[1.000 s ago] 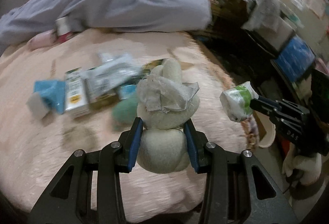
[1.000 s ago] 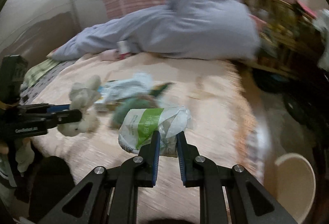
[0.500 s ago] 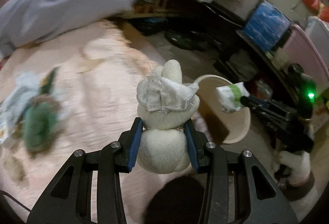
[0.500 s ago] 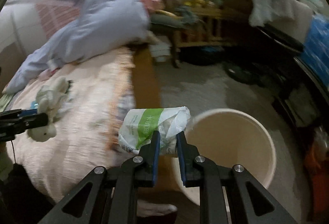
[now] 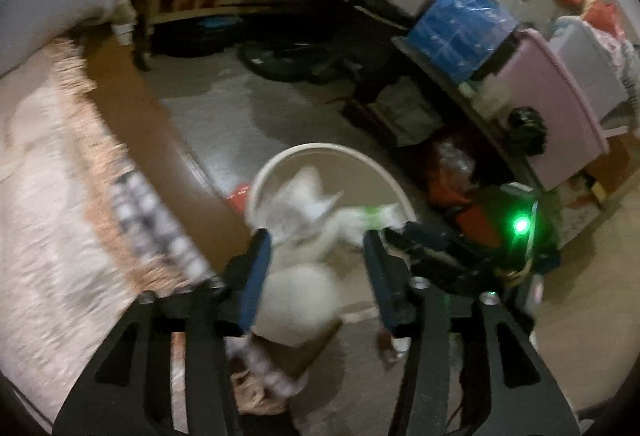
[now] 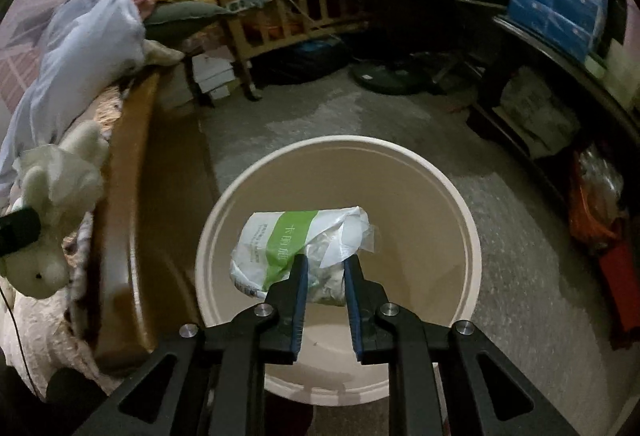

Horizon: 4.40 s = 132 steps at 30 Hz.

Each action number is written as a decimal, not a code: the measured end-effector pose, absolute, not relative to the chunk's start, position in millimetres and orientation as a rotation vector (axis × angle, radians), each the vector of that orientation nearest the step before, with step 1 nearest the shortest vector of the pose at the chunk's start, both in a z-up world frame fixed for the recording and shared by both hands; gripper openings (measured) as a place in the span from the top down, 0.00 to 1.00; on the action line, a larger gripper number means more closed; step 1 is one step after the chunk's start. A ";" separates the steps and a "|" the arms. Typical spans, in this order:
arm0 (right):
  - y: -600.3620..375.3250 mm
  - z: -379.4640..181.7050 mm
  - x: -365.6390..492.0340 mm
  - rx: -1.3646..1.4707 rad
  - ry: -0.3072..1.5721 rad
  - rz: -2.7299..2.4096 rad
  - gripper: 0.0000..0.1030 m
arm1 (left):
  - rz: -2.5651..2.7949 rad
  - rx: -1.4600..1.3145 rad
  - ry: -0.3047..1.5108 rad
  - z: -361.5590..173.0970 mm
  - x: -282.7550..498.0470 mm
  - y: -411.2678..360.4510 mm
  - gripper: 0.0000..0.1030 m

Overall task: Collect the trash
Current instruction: 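Carry the white toy and white-green bag with both tools to the white bucket, then open both tools to drop the toy and bag into the bucket, then move both tools back over the remaining trash on the bed, then grasp the beige cloth with the left tool while the right tool grasps the green plush toy, then carry the beige cloth and green plush toy with both tools to the bucket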

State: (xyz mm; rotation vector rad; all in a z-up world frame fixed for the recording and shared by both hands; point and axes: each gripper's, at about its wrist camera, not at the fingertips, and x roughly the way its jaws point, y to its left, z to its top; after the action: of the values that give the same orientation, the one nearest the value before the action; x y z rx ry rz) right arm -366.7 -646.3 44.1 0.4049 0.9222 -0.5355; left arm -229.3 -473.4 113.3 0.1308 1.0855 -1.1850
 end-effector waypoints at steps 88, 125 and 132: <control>-269.4 77.9 -114.2 0.161 0.972 0.227 0.31 | -0.282 -0.121 1.089 72.9 -101.1 -46.3 0.44; -341.7 123.8 -214.4 0.142 0.847 0.170 0.59 | -0.522 -0.033 0.981 138.3 -154.7 -149.0 0.75; -364.7 133.7 -234.8 0.138 0.825 0.119 0.59 | -0.580 0.014 0.964 144.7 -170.6 -189.1 0.75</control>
State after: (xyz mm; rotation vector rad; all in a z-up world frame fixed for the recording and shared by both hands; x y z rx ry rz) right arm -234.8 -364.7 133.7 0.1381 0.8252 0.1194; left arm -170.6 -189.1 144.7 0.0137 0.9636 -0.5804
